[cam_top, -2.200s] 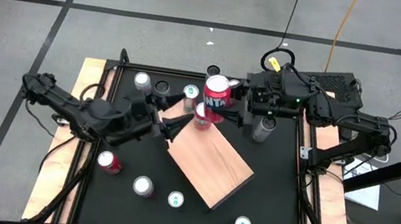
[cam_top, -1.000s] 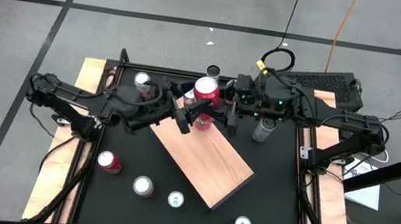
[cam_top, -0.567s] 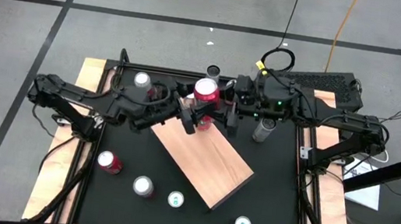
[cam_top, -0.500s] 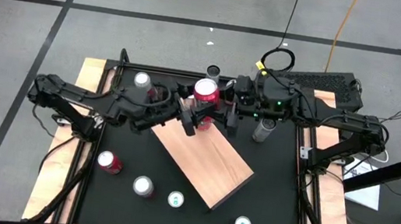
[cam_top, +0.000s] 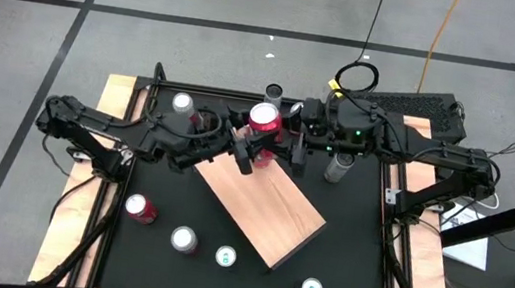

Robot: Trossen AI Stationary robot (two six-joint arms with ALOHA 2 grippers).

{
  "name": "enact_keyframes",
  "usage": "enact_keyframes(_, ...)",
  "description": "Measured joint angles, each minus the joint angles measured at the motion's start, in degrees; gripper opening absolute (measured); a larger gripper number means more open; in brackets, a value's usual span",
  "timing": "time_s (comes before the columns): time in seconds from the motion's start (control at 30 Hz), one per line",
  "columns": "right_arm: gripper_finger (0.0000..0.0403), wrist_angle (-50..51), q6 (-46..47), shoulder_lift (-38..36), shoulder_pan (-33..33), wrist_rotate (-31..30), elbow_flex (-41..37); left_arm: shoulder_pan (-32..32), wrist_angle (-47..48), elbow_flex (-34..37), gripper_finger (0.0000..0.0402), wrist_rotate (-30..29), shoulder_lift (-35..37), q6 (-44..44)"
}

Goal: Place canned beverage on shelf
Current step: Put the bottom red soda can on the shelf aligned with the other red soda can

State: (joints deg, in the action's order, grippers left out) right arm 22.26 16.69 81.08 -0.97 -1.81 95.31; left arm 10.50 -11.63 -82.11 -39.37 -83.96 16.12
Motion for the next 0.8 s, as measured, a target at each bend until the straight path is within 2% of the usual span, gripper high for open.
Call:
enact_keyframes(0.27, 0.0288, 0.3, 0.8, 0.0, 0.0, 0.8, 0.0, 0.4, 0.0, 0.0, 0.0297, -0.1, 0.0, 1.2)
enact_keyframes(0.43, 0.0315, 0.6, 2.4, 0.0, 0.0, 4.4, 0.0, 1.6, 0.0, 0.0, 0.0296, -0.2, 0.1, 0.0)
enact_keyframes(0.57, 0.0335, 1.5, 4.4, -0.1, 0.0, 9.6, 0.0, 2.9, 0.4, 0.0, 0.0295, 0.6, 0.9, -0.2)
enact_keyframes(0.8, 0.0342, 4.1, 5.2, -0.5, 0.0, 15.7, 0.0, 5.0, 0.4, 0.0, 0.0295, 0.2, 2.0, -3.3)
